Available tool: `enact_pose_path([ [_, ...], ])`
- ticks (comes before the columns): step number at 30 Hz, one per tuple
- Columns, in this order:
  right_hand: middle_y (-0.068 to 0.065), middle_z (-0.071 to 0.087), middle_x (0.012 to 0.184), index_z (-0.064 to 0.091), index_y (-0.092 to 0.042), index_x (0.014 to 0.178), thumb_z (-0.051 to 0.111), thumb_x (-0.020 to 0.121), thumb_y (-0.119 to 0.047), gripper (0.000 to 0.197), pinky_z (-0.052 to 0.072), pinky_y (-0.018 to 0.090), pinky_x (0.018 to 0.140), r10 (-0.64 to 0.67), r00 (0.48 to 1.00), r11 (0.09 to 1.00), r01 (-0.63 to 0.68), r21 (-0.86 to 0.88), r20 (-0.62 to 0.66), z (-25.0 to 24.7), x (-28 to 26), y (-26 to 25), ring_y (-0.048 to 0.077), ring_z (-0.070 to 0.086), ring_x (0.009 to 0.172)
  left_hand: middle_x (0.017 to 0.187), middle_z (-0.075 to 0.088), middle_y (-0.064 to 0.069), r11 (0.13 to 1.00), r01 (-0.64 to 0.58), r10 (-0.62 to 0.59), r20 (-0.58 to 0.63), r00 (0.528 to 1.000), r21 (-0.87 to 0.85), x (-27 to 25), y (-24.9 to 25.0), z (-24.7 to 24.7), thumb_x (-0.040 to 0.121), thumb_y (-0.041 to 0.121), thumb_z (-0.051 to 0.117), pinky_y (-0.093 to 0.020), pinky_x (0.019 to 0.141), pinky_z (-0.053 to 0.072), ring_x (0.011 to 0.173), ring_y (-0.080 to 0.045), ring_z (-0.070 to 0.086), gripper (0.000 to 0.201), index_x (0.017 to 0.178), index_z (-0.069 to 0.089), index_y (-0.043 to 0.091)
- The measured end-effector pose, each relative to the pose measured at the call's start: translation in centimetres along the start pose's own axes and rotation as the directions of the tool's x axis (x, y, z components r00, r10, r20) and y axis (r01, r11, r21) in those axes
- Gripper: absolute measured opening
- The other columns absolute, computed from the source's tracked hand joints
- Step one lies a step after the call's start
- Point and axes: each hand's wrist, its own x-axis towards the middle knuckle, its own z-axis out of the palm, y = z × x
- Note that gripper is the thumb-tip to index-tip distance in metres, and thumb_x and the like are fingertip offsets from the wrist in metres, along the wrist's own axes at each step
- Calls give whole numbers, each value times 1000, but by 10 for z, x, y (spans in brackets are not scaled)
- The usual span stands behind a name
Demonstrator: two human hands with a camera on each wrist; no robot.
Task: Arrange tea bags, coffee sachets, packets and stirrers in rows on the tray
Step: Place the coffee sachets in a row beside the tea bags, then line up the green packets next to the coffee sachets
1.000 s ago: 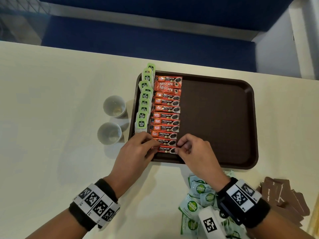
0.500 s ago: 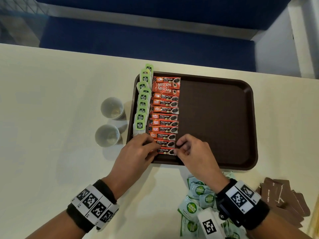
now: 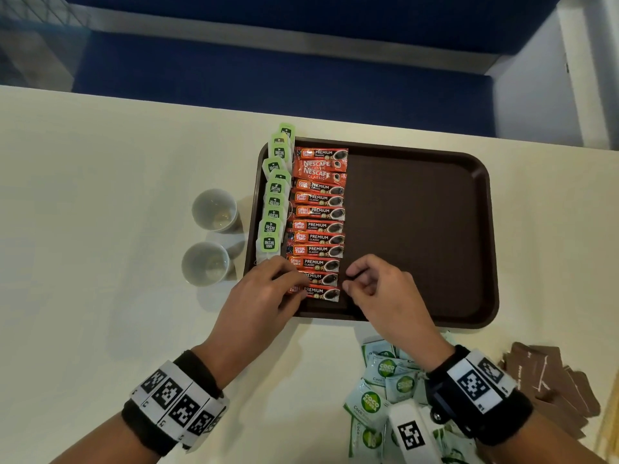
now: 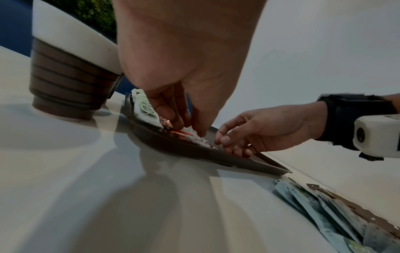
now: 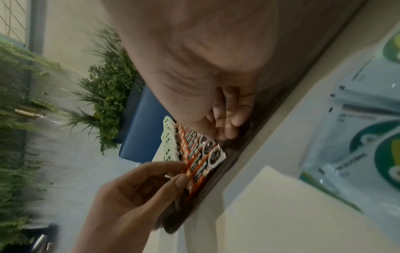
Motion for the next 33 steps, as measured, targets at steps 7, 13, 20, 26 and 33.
enact_pose_path([
  [7, -4, 75, 85, 72, -25, 101, 70, 101, -11, 14, 56, 19, 70, 0, 996, 982, 17, 188, -89, -48, -28, 20, 13, 75, 77, 117, 69, 3, 996, -69, 72, 69, 995, -51, 0, 29, 3, 101, 23, 69, -37, 91, 62, 112, -16, 65, 28, 127, 77, 18],
  [13, -3, 76, 91, 73, -26, 103, 68, 104, -14, 13, 56, 18, 74, 4, 986, 973, 35, 226, -168, -76, -61, 47, 11, 75, 81, 112, 72, 6, 990, -124, 133, 169, 977, -64, 5, 67, 18, 103, 23, 67, -37, 86, 59, 105, -11, 65, 23, 122, 78, 22],
  [20, -8, 75, 95, 73, -30, 105, 70, 103, -21, 10, 58, 22, 79, 6, 971, 987, 33, 159, -239, -97, -101, 75, 11, 72, 87, 105, 74, 6, 988, -97, 123, 221, 967, -122, 17, 110, 38, 104, 20, 69, -40, 87, 59, 95, -10, 65, 17, 118, 79, 19],
  [26, -4, 61, 112, 66, -29, 118, 78, 97, -30, 25, 47, 11, 76, 52, 972, 999, -53, 0, -227, -92, -141, 104, 8, 61, 83, 112, 72, 8, 994, -104, 112, 323, 940, -42, 7, 140, 60, 105, 29, 66, -41, 91, 56, 101, -11, 65, 23, 125, 75, 23],
  [33, -1, 35, 134, 39, -31, 146, 79, 86, -58, 77, 58, 49, 90, 168, 971, 973, -191, -130, -168, -49, -198, 122, 23, 52, 123, 143, 56, -3, 960, -234, 153, 414, 897, 153, -32, 154, 78, 103, 49, 62, -46, 109, 44, 132, -26, 52, 55, 150, 56, 20],
])
